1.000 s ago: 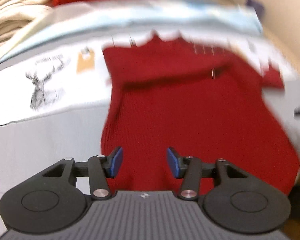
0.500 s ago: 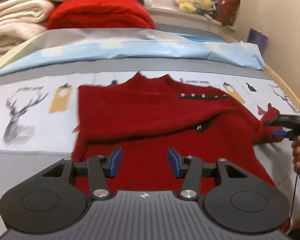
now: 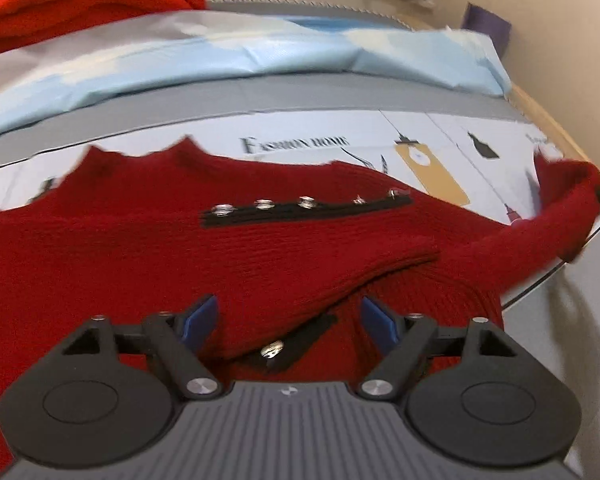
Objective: Fold small clothes
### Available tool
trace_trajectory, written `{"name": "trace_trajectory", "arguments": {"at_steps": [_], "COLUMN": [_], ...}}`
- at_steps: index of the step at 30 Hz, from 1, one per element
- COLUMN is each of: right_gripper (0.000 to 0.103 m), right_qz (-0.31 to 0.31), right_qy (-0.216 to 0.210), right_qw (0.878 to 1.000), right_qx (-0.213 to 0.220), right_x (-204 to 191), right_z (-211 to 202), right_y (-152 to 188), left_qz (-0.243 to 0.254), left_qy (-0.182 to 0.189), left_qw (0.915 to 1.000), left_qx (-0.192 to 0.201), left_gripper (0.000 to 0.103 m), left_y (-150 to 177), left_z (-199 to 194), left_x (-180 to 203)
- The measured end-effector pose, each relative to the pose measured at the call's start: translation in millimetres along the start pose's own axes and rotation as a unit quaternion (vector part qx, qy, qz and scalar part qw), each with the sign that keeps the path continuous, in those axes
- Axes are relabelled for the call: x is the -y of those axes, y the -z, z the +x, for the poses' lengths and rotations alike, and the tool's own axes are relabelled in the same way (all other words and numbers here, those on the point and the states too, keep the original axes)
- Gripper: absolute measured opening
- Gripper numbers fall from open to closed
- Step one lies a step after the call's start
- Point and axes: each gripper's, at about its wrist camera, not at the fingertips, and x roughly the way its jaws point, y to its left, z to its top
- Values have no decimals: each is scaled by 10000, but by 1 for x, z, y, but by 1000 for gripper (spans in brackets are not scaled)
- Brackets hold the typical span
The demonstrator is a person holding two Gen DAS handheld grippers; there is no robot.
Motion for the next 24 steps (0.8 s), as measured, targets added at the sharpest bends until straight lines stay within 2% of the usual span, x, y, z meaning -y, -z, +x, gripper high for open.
{"name": "trace_trajectory", "arguments": {"at_steps": [1,2,3,5,6,7,8,9,10,11,13,15,16,17,18,20,21,23,24], "right_gripper": [8,0,0,1,1,3,6,7,19,41,62,61,61,63,64,67,67,66,64], "right_qz": [-49,57,216,637,1005,1439,1653,1711,1721,1731,1791,1943,1977,1966,1885,1487,1219,751,607], "right_qy": [213,442,676,949,1022,900,735,616,530,406,153,-252,-367,-448,-474,-235,-106,91,178], "right_qw": [9997,9990,9969,9814,9718,9668,9674,9716,9759,9793,9813,9773,9755,9746,9752,9793,9806,9812,9823], "right_qx": [111,-43,-344,-1540,-1872,-1908,-1773,-1517,-1235,-967,-683,-806,-891,-974,-1062,-1351,-1532,-1773,-1762], "right_x": [8,19,30,59,75,89,97,99,99,96,93,88,85,80,73,54,46,33,29], "right_z": [-2,4,14,45,53,55,54,50,45,42,44,58,65,73,83,98,106,118,119], "right_y": [2,9,16,39,49,53,49,41,32,25,11,6,4,2,0,-1,-1,2,5], "left_qz": [101,223,338,567,757,947,1023,1025,1044,1017,711,310,77,-129,-331,-513,-681,-1069,-1518], "left_qy": [-37,-108,-179,-210,-285,-282,-185,-124,-175,-266,-448,-823,-1124,-1439,-1872,-2667,-3098,-3702,-3998], "left_qw": [9999,9997,9992,9979,9966,9950,9946,9946,9943,9941,9950,9937,9908,9865,9785,9592,9457,9212,9034], "left_qx": [-40,-81,-124,-233,-180,-110,-65,-23,94,262,538,696,751,776,797,779,710,540,308], "left_gripper": [83,83,81,72,57,34,20,13,12,12,12,12,12,12,11,11,11,12,13], "left_y": [-2,-4,-5,-5,-4,-4,-5,-7,-9,-12,-17,-18,-15,-12,-5,11,22,43,58], "left_z": [8,16,25,37,38,37,33,27,18,7,-19,-48,-65,-80,-100,-130,-146,-165,-172], "left_x": [4,9,12,14,15,14,10,5,-3,-14,-54,-109,-144,-178,-219,-281,-318,-377,-412]}}
